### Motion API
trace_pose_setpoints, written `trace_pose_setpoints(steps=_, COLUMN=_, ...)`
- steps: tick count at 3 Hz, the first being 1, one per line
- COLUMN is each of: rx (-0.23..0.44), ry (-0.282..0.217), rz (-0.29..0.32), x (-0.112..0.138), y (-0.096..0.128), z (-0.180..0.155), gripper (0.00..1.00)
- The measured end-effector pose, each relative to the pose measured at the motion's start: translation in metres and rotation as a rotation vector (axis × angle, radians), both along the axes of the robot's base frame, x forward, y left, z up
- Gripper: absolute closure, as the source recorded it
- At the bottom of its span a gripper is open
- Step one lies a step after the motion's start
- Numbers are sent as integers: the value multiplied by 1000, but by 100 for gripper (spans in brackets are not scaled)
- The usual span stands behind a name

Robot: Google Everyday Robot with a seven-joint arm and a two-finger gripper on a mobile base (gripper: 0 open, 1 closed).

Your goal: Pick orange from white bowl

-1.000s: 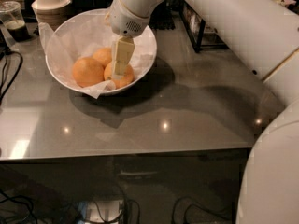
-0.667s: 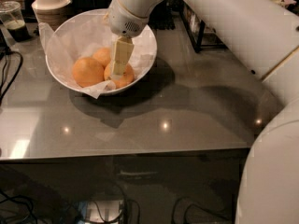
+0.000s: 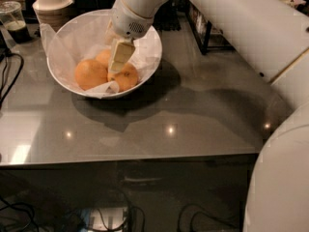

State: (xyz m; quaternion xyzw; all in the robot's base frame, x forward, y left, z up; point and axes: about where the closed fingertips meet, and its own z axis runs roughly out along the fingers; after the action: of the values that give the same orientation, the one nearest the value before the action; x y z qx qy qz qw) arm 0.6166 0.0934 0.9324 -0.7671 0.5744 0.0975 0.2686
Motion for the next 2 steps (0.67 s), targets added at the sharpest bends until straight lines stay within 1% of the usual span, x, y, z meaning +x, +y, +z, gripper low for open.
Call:
trace_pose_setpoints(steps=1, rx=-8, ry=11, rz=6, x=-3, y=1, z=-1, gripper=43)
trace_pose_setpoints(steps=2, rx=-33, ry=29, rz=8, x=-14, y=-2, z=7, gripper=25)
